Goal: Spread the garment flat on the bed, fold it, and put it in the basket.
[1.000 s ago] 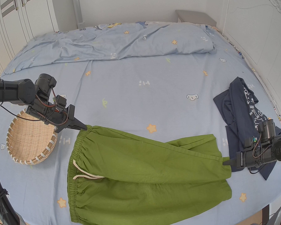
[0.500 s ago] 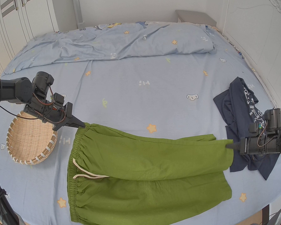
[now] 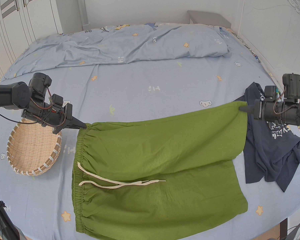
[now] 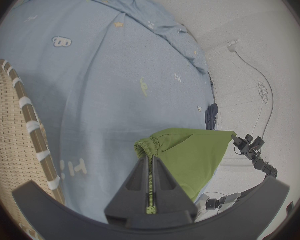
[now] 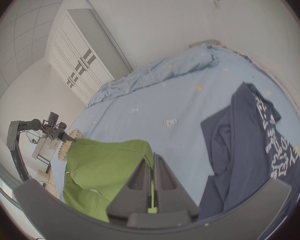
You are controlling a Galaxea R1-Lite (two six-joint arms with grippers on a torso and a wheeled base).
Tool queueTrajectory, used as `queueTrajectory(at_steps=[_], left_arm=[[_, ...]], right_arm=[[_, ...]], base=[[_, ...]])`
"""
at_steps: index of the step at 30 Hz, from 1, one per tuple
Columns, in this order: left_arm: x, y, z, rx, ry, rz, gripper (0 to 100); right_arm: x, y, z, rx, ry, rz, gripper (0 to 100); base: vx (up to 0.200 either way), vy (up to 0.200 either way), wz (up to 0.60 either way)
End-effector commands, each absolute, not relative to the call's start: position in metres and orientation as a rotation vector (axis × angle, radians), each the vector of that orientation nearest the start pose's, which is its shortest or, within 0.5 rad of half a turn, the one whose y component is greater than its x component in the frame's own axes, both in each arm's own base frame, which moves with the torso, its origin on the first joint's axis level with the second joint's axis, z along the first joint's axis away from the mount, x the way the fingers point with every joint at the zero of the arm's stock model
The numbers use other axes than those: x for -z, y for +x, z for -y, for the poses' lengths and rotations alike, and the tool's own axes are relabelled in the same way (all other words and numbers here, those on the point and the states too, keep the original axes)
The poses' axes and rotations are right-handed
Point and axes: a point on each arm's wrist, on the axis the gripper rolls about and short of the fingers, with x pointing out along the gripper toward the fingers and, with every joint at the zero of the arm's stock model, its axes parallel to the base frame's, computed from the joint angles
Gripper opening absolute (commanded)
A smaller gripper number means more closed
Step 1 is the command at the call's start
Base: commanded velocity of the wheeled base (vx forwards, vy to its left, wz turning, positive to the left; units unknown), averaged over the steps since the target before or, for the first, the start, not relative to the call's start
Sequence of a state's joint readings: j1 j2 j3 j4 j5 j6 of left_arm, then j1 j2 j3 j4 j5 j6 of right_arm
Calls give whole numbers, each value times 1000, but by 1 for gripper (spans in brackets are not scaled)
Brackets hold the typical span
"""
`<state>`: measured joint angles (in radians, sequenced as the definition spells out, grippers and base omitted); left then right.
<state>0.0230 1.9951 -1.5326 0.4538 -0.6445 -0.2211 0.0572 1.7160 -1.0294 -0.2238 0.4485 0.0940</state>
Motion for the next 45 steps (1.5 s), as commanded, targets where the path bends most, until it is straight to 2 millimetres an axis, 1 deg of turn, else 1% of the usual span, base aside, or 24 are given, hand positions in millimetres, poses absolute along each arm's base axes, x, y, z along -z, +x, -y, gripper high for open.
queueTrajectory(at_steps=[1, 3, 4, 7, 9, 11, 12, 14, 15, 16, 19, 22, 24, 25, 27, 32, 37, 41, 45], left_arm=[[-188, 378, -9, 448, -532, -875, 0], [-189, 381, -14, 434, -543, -848, 0], [-190, 381, -15, 433, -542, -843, 0], [-189, 383, -21, 423, -542, -822, 0], [-188, 385, -22, 422, -541, -816, 0], [-189, 386, -23, 424, -533, -798, 0], [-189, 386, -23, 423, -533, -796, 0], [-190, 389, -24, 422, -519, -772, 0], [-189, 389, -24, 422, -519, -772, 0], [-189, 391, -23, 424, -514, -761, 0], [-189, 394, -24, 427, -508, -745, 0], [-183, 400, -24, 426, -497, -727, 0], [-183, 401, -24, 426, -498, -724, 0], [-178, 405, -25, 417, -495, -722, 0], [-177, 406, -29, 405, -494, -716, 0], [-175, 409, -32, 399, -497, -715, 0], [-173, 413, -35, 395, -494, -693, 0], [-169, 417, -34, 401, -487, -678, 0], [-164, 421, -32, 409, -478, -656, 0]], right_arm=[[-208, 354, -44, -502, 167, -473, 0], [-209, 366, -50, -500, 159, -459, 0], [-209, 369, -51, -499, 158, -457, 0], [-210, 390, -55, -493, 150, -430, 0], [-209, 399, -57, -494, 148, -424, 0], [-211, 409, -59, -497, 147, -418, 0], [-211, 409, -59, -497, 147, -418, 0], [-214, 421, -62, -502, 143, -402, 0], [-214, 422, -62, -502, 143, -402, 0], [-213, 428, -63, -501, 140, -397, 0], [-212, 436, -65, -505, 135, -392, 0], [-206, 447, -69, -512, 133, -391, 0], [-204, 448, -70, -512, 133, -391, 0], [-196, 459, -73, -513, 133, -394, 0], [-194, 464, -75, -505, 129, -392, 0], [-192, 472, -77, -497, 126, -380, 0], [-198, 474, -76, -497, 124, -358, 0], [-189, 478, -76, -493, 126, -373, 0], [-186, 480, -75, -491, 128, -378, 0]], base=[[0, 0, 0], [0, 0, 0], [0, 0, 0], [0, 0, 0], [0, 0, 0], [0, 0, 0], [0, 0, 0], [0, 0, 0], [0, 0, 0], [0, 0, 0], [0, 0, 0], [0, 0, 0], [0, 0, 0], [0, 0, 0], [0, 0, 0], [0, 0, 0], [0, 0, 0], [0, 0, 0], [0, 0, 0]])
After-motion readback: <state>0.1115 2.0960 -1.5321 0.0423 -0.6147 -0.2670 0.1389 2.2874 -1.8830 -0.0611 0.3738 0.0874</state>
